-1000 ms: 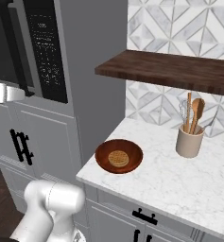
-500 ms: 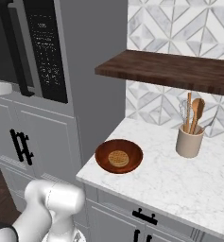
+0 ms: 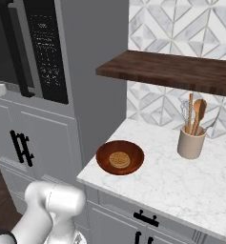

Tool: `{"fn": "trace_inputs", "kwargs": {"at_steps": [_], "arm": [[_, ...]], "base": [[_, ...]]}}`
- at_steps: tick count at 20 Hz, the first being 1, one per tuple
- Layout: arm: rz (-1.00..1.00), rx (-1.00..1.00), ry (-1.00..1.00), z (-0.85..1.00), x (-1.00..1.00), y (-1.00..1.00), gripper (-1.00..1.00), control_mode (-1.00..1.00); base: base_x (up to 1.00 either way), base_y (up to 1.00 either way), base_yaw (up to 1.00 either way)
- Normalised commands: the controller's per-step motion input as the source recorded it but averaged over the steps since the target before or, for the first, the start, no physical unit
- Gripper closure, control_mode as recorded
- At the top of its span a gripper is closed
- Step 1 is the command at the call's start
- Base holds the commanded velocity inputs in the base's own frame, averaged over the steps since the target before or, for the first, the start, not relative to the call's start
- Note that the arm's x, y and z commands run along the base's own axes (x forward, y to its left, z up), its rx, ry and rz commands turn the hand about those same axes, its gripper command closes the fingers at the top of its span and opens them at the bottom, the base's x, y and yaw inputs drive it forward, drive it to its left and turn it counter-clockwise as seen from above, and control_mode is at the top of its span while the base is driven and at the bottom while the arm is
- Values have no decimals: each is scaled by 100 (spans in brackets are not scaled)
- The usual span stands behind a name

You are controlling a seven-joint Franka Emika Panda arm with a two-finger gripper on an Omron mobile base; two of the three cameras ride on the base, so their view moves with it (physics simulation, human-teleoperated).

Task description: Open the microwave, place the bowl with waffle inside the microwave, then close the microwave door and turn it on.

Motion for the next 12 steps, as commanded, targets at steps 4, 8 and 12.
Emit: {"fn": "trace_inputs", "kwargs": {"at_steps": [4,8,12], "arm": [[0,0,-11,30,19,-2,-100,-100],[0,0,-17,18,1,-18,-100,-100],[0,0,-5,1,8,-2,-100,-100]], "base": [[0,0,0],[0,0,0],[0,0,0]]}}
